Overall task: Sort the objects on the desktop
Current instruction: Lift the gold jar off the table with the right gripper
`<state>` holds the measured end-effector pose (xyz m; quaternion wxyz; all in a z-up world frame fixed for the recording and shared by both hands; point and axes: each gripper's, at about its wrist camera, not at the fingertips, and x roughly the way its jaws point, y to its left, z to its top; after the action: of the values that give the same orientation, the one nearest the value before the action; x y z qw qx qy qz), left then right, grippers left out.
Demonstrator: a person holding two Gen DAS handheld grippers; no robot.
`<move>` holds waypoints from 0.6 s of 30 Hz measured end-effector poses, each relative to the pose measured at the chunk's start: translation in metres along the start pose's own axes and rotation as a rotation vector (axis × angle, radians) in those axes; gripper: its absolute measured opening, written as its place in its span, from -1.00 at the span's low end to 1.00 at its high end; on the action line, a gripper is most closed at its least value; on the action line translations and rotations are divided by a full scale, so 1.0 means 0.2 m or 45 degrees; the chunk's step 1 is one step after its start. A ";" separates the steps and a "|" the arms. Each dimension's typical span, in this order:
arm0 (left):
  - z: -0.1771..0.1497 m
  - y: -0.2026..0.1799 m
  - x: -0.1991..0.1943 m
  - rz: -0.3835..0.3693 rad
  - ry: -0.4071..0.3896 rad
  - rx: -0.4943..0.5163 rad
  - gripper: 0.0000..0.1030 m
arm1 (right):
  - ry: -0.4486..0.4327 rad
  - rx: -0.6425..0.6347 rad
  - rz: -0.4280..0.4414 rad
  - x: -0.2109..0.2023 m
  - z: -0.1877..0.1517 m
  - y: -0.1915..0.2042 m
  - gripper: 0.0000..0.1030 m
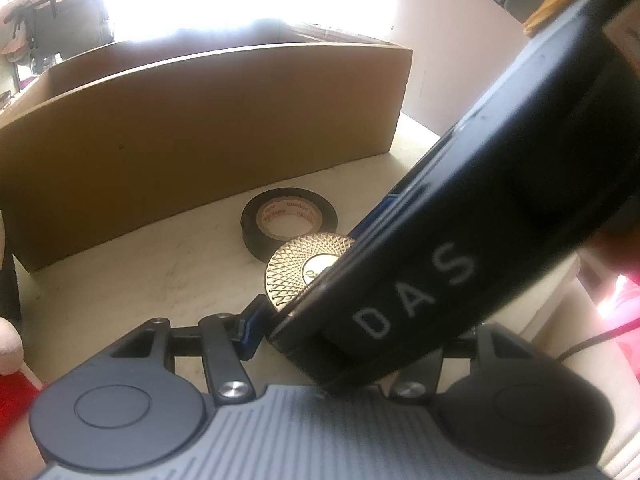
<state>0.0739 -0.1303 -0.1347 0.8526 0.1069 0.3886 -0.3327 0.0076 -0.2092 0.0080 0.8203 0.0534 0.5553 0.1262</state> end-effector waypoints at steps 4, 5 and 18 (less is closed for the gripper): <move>0.01 0.01 0.01 0.013 -0.005 0.014 0.13 | -0.004 0.012 0.007 0.01 0.00 0.00 0.18; 0.01 0.02 0.01 0.010 -0.004 0.014 0.12 | -0.007 0.014 0.007 0.01 -0.01 0.00 0.18; 0.04 0.10 -0.03 0.011 -0.013 0.002 0.12 | -0.034 0.028 0.004 -0.02 -0.03 0.01 0.17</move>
<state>0.0890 -0.1153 -0.1272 0.8558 0.1076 0.3836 -0.3298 0.0011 -0.2085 0.0100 0.8268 0.0651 0.5455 0.1207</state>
